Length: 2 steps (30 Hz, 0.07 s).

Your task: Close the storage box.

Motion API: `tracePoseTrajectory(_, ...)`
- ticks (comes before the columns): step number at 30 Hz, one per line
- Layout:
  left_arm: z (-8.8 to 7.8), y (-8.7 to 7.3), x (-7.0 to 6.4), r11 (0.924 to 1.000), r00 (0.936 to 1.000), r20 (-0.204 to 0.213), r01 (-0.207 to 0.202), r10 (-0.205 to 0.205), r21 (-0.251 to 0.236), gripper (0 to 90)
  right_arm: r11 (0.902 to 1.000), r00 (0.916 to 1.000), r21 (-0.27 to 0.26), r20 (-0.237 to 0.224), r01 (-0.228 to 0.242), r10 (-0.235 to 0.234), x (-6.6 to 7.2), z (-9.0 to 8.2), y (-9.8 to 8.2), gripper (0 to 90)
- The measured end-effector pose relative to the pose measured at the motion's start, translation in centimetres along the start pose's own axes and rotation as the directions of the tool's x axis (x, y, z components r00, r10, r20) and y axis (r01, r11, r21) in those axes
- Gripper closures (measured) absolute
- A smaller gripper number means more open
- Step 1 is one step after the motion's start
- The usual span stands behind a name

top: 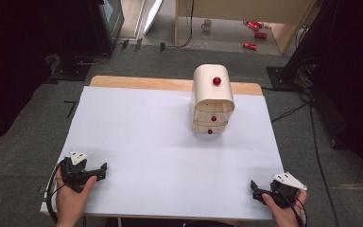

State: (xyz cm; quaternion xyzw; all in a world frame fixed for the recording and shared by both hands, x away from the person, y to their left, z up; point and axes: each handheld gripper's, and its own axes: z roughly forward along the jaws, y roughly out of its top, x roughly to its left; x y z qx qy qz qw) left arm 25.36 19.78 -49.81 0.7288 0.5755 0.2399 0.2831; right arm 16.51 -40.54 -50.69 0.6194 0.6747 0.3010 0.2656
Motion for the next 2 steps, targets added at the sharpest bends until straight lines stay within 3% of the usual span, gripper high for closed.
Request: tracePoseTrajectory(2,0.0,0.0,0.01,1.0,1.0,0.0,-0.001,0.001,0.0,1.5,1.0,1.0,-0.001,-0.001,0.002,-0.002,-0.01,0.01,0.0,0.0)
